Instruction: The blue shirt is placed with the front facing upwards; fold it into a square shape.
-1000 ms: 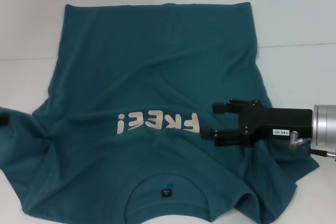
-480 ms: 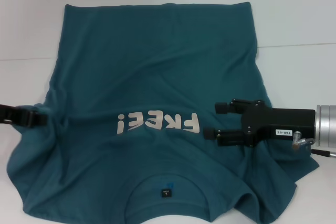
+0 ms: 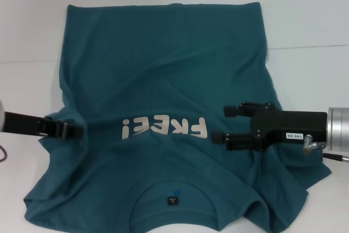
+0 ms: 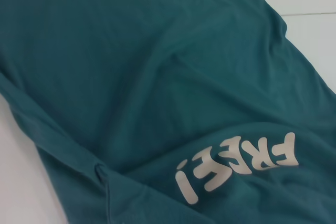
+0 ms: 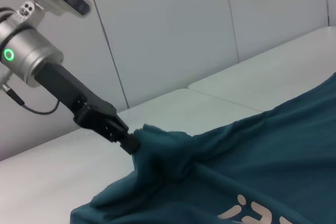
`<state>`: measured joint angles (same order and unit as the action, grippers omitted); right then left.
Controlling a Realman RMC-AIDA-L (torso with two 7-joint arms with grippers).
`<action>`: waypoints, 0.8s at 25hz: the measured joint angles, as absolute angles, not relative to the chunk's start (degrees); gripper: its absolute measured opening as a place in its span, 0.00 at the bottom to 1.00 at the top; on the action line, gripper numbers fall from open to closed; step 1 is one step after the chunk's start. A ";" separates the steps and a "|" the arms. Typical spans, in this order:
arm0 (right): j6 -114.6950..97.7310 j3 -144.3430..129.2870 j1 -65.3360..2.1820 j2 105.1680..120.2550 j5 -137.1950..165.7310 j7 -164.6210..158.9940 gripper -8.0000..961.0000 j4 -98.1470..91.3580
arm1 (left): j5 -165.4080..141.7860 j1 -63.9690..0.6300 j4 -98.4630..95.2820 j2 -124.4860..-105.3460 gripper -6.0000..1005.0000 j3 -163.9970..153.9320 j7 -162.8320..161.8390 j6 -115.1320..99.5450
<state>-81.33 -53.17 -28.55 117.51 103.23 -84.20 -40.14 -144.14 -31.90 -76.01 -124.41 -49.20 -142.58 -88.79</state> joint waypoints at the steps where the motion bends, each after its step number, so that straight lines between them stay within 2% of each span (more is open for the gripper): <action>1: -81.29 -53.17 -28.59 117.50 103.24 -84.20 0.95 -40.13 | -143.93 -31.97 -75.21 -124.42 0.03 -49.83 -142.73 -88.26; 16: -80.68 -53.42 -29.00 117.31 103.36 -84.20 0.95 -40.17 | -140.74 -33.21 -69.58 -124.44 0.09 -55.98 -144.24 -82.76; 20: -80.68 -53.30 -29.00 117.24 103.37 -84.20 0.95 -40.17 | -138.89 -33.26 -67.64 -124.38 0.18 -57.75 -144.04 -80.31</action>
<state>-80.68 -53.30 -29.00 117.24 103.37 -84.20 -40.17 -138.89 -33.26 -67.64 -124.38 -57.75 -144.04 -80.31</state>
